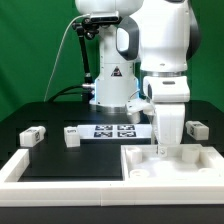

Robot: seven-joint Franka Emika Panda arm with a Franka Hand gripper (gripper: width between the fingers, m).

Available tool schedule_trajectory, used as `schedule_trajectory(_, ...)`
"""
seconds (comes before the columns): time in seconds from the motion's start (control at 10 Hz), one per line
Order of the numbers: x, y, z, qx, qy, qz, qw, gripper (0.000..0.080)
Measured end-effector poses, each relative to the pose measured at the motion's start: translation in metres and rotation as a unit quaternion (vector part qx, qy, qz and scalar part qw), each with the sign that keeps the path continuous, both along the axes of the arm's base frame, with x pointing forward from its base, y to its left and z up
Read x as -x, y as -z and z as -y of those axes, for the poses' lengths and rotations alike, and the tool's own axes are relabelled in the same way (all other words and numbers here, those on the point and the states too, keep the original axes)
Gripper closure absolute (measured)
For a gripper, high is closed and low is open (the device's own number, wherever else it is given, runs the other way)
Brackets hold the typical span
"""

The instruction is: Assemble one leg

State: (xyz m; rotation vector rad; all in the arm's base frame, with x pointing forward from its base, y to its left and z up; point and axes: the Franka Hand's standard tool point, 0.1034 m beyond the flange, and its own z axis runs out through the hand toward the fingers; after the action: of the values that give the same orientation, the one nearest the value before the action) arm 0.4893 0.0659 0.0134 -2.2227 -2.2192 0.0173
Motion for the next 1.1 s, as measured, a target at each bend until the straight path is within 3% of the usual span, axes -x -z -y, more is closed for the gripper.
schedule_trajectory(0.2,0.000,0.000,0.000,0.000,0.000,0.000,1.000,0.0252)
schedule_trajectory(0.3,0.000,0.000,0.000,0.000,0.000,0.000,1.000,0.0252)
schedule_trajectory(0.4,0.000,0.000,0.000,0.000,0.000,0.000,1.000,0.0172)
schedule_trajectory(0.7,0.000,-0.001,0.000,0.000,0.000,0.000,1.000,0.0151)
schedule_trajectory(0.8,0.003,-0.009,0.001,0.004,0.006,0.000,1.000,0.0151)
schedule_trajectory(1.1,0.024,-0.054,-0.015,0.019,0.063,0.016,0.998,0.0151)
